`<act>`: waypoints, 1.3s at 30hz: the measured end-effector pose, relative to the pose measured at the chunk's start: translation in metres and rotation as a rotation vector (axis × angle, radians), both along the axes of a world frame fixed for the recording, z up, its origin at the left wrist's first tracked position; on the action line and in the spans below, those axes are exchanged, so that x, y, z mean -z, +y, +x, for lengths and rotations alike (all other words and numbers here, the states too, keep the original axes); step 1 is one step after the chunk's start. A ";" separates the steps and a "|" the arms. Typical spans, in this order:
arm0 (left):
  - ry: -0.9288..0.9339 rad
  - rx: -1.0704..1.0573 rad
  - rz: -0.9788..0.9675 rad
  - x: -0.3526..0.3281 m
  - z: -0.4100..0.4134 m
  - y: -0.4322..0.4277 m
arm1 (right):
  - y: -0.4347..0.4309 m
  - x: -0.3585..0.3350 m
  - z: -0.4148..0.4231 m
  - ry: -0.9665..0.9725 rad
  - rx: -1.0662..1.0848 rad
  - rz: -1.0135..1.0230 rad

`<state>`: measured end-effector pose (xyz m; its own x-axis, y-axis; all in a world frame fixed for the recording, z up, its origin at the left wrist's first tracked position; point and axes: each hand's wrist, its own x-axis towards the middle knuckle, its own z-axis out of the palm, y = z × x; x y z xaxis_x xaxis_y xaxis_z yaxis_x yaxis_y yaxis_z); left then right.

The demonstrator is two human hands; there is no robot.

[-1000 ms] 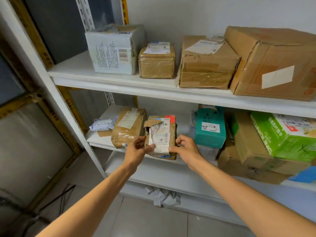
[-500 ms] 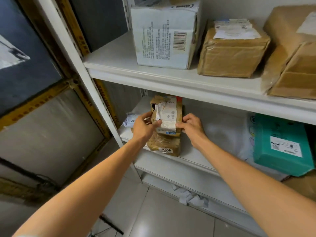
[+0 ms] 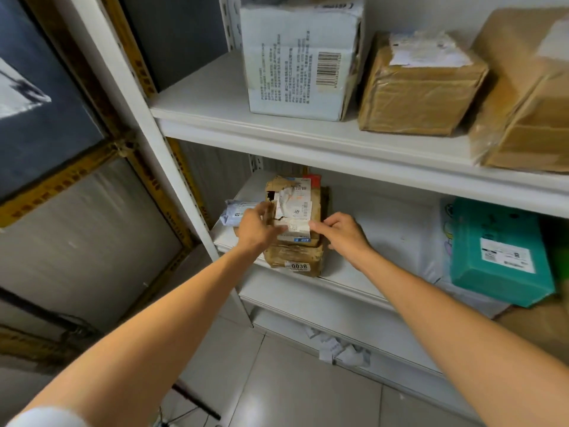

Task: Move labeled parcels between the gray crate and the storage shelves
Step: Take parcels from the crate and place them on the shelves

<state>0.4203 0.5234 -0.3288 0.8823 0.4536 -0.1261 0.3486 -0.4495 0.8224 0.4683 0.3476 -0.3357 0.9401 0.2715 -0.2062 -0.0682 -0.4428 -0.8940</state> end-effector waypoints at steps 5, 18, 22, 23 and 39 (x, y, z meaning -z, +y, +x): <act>-0.028 0.196 0.308 -0.041 -0.011 -0.035 | -0.067 -0.042 -0.026 -0.106 -0.082 -0.232; 0.076 0.800 0.717 -0.055 -0.008 -0.224 | -0.279 -0.071 -0.097 -0.162 -0.167 -0.871; 0.085 0.853 0.710 -0.055 -0.007 -0.253 | -0.301 -0.068 -0.108 -0.167 -0.087 -0.787; 0.090 0.861 0.700 -0.057 -0.007 -0.258 | -0.304 -0.068 -0.110 -0.174 -0.071 -0.767; 0.199 0.699 0.187 -0.042 0.056 -0.303 | -0.302 -0.035 -0.026 -0.081 0.297 -0.442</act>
<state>0.4767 0.2200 -0.2867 0.9413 -0.1747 -0.2888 0.0645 -0.7466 0.6621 0.4427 0.0457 -0.3002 0.9809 -0.1047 -0.1638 -0.1861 -0.7501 -0.6347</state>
